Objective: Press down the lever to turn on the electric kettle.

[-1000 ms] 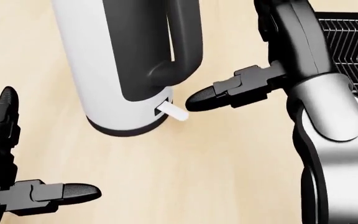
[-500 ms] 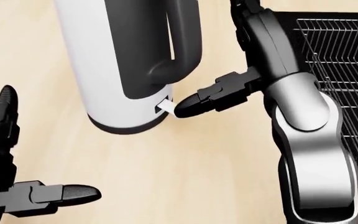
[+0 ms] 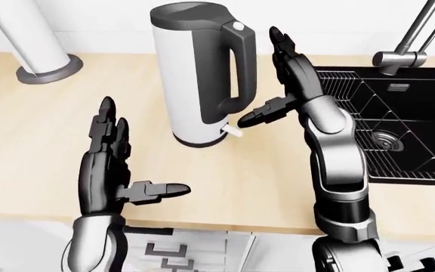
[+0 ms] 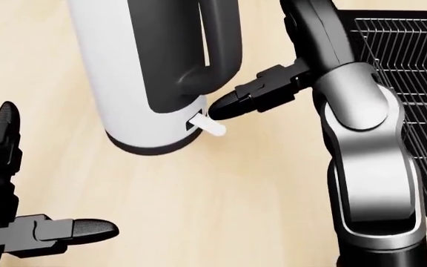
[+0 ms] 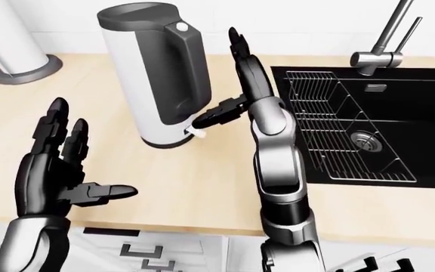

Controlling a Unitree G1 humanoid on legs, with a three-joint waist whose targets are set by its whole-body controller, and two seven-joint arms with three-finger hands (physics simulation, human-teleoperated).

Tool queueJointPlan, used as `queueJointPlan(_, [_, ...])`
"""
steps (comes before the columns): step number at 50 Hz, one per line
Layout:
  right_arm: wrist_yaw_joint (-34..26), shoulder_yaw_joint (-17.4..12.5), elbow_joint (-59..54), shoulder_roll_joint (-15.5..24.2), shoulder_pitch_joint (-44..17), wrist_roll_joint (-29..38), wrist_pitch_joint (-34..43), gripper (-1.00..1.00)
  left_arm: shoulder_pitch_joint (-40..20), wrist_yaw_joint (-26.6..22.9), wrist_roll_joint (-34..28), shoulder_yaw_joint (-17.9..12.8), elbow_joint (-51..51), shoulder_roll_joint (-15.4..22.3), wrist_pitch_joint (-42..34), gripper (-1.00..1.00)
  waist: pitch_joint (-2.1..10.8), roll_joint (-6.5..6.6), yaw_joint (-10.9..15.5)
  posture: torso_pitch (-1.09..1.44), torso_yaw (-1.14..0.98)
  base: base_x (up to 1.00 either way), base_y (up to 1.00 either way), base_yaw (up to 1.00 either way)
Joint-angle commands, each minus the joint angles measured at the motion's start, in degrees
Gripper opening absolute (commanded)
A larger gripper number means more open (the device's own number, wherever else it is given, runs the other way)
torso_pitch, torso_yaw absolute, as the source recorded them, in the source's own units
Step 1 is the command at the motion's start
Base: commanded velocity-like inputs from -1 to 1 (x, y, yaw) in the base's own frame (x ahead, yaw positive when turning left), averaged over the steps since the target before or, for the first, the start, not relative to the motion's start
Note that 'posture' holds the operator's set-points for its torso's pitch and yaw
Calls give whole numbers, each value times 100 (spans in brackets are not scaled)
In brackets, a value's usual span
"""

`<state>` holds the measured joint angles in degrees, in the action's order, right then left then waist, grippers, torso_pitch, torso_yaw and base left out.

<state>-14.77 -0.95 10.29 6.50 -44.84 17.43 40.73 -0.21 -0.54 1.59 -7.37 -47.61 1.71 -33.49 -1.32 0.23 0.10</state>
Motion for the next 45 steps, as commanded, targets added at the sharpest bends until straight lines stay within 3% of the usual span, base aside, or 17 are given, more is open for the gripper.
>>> queueJointPlan(1, [62, -22, 100, 32, -243, 14, -204, 100, -91, 1, 39, -30, -195, 24, 182, 100, 123, 10, 3, 0, 0, 0, 0, 0])
queueJointPlan(12, [153, 38, -210, -88, -60, -9, -489, 100, -119, 30, 105, -77, -190, 49, 169, 100, 131, 19, -1, 0, 0, 0, 0, 0])
queueJointPlan(22, [184, 123, -718, -190, -281, 109, -854, 100, -132, 41, 179, -115, -186, 61, 186, 100, 135, 33, -7, 0, 0, 0, 0, 0])
queueJointPlan(45, [347, 8, -1814, -80, -449, 99, -1639, 100, -148, 67, 227, -116, -322, 69, 44, 100, 150, 20, 0, 0, 0, 0, 0, 0])
